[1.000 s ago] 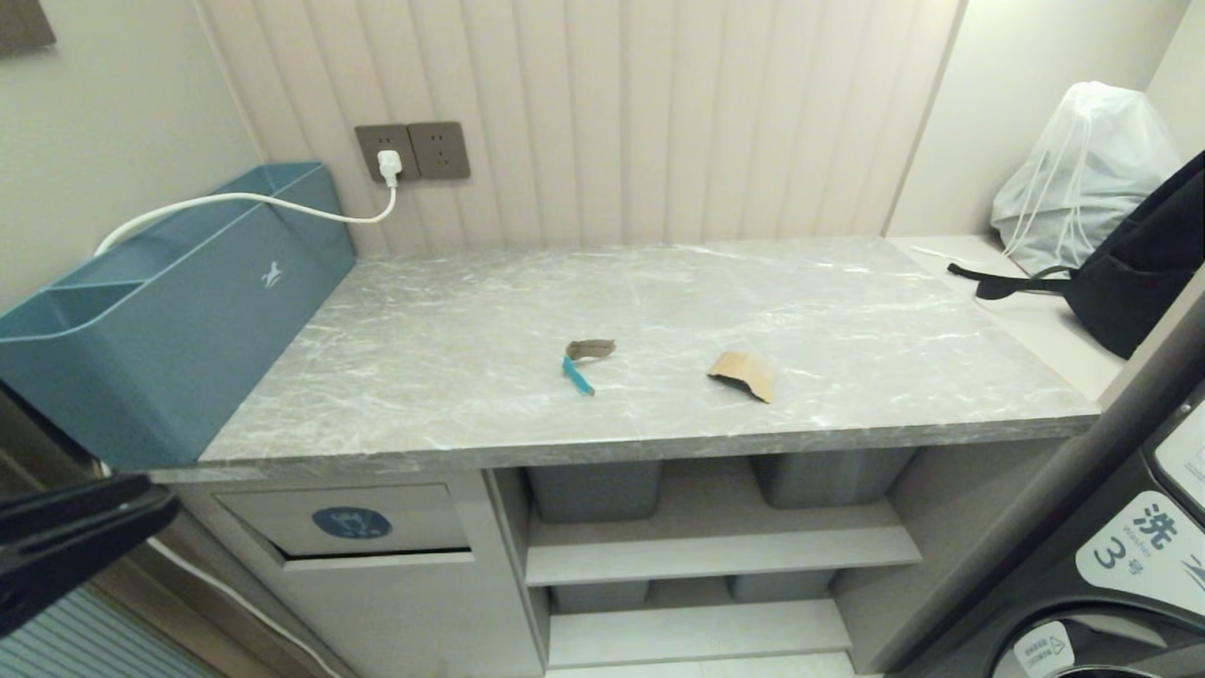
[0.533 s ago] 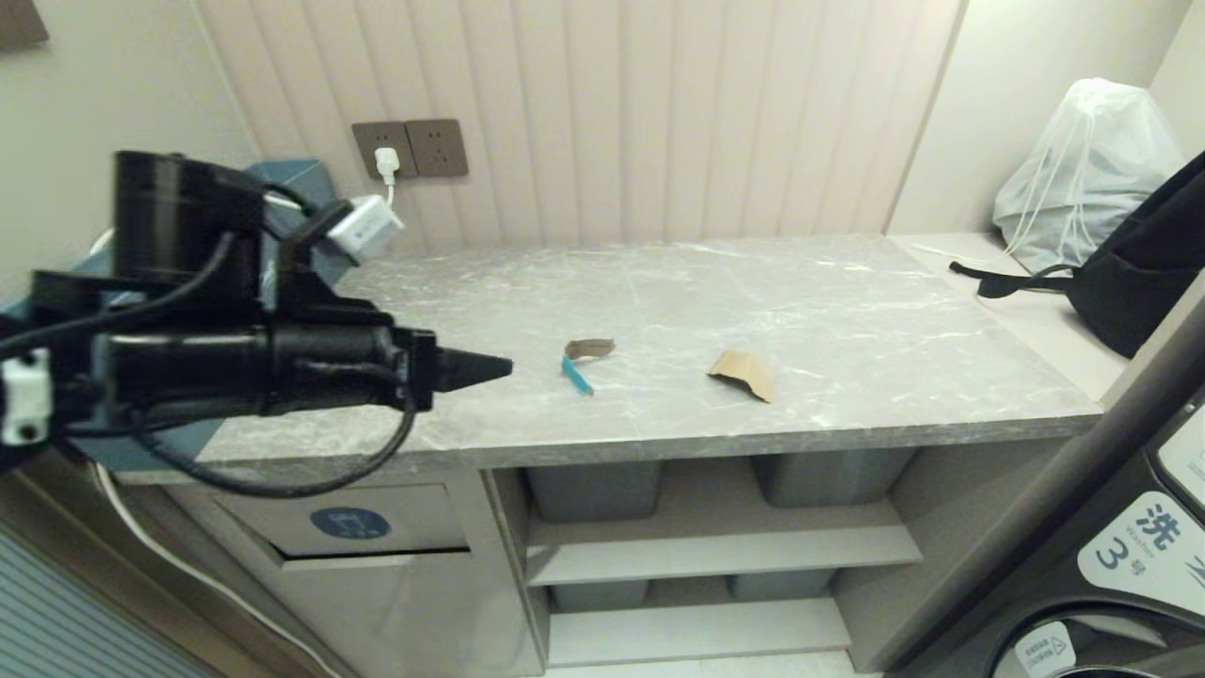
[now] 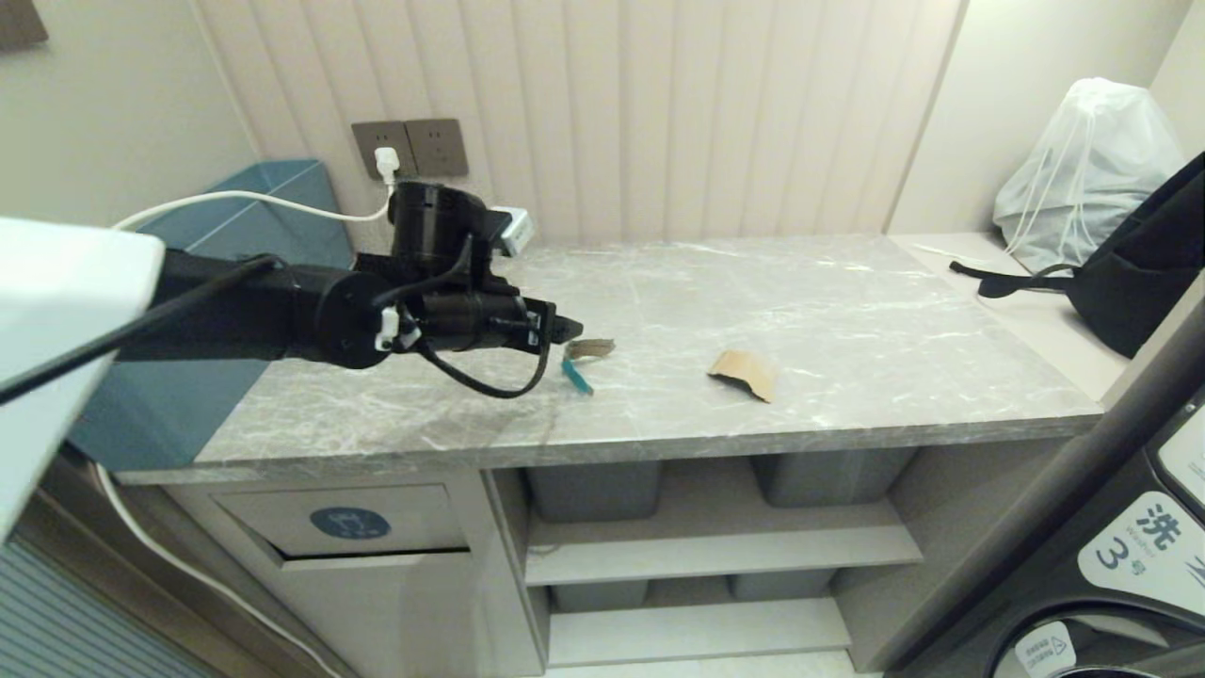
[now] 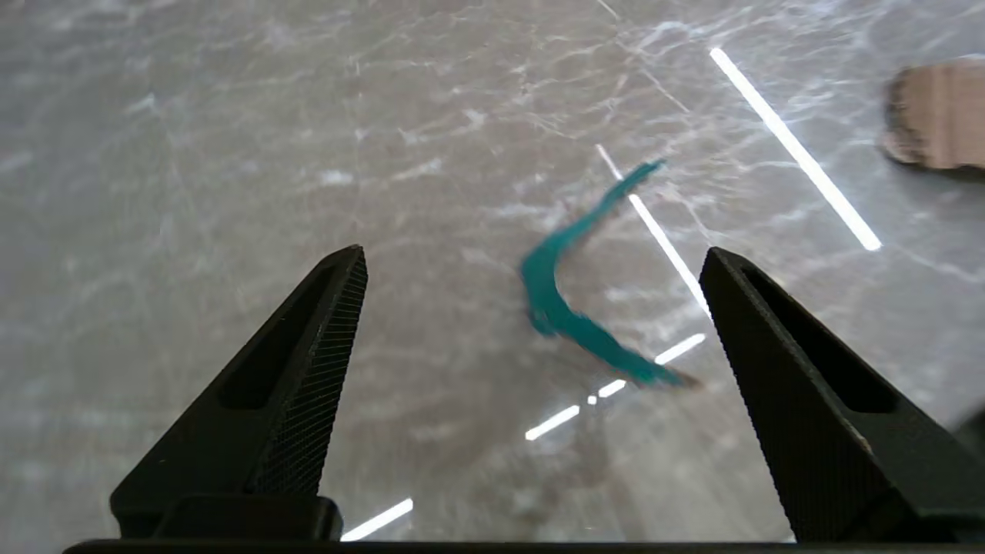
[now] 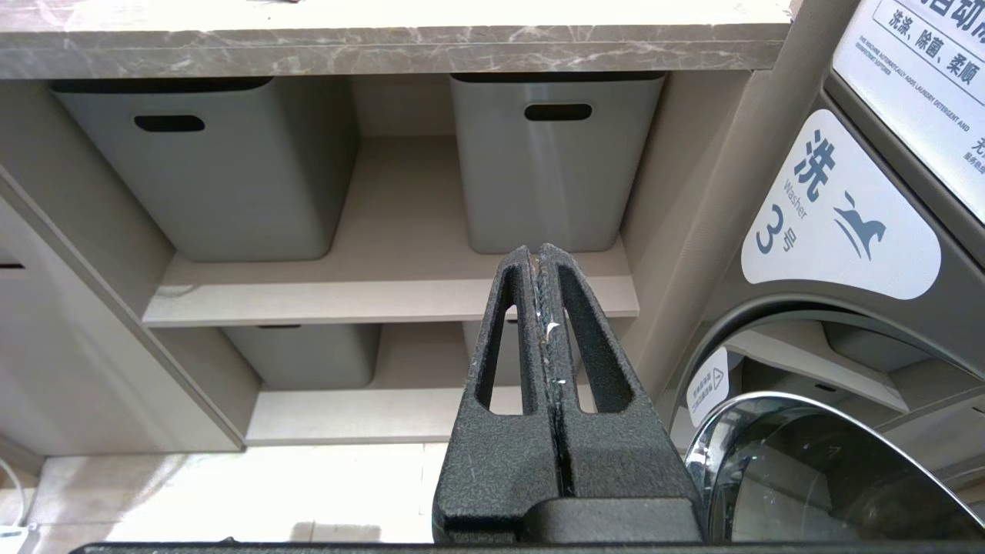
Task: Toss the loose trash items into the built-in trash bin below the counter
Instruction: Pick up the garbage
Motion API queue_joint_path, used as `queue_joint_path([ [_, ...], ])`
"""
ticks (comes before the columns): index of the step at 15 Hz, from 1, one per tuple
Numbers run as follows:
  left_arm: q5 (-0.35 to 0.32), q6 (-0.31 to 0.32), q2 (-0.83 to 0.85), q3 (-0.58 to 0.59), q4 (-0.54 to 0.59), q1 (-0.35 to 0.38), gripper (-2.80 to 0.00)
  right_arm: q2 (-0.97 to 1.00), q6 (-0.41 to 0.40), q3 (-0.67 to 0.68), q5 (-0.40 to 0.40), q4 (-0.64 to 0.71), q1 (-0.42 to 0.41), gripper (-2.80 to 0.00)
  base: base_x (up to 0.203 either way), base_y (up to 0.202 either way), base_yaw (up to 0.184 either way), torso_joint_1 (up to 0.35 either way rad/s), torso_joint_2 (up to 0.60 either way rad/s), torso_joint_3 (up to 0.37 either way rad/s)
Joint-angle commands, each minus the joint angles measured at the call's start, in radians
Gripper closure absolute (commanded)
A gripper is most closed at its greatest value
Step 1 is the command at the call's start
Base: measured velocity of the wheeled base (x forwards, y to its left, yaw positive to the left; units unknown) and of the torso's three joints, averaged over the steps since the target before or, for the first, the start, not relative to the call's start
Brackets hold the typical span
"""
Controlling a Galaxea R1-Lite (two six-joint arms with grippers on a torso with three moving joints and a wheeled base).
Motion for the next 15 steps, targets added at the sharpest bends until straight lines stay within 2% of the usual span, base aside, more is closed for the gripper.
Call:
queue_joint_path([
  [1, 0.005, 0.034, 0.106, -0.069, -0.002, -0.006, -2.8, -0.001, 0.0, 0.0, 0.0, 0.0, 0.0, 0.0, 0.0, 0.0, 0.0, 0.0, 0.0, 0.0],
  [4, 0.018, 0.07, 0.223, -0.223, -0.031, -0.025, -2.8, -0.001, 0.0, 0.0, 0.0, -0.002, 0.0, 0.0, 0.0, 0.0, 0.0, 0.0, 0.0, 0.0],
  [6, 0.043, 0.074, 0.261, -0.273, -0.028, -0.041, -2.8, -0.001, 0.0, 0.0, 0.0, 0.0, 0.0, 0.0, 0.0, 0.0, 0.0, 0.0, 0.0, 0.0],
  [15, 0.073, 0.085, 0.265, -0.248, 0.012, -0.045, -2.8, -0.001, 0.0, 0.0, 0.0, 0.0, 0.0, 0.0, 0.0, 0.0, 0.0, 0.0, 0.0, 0.0],
])
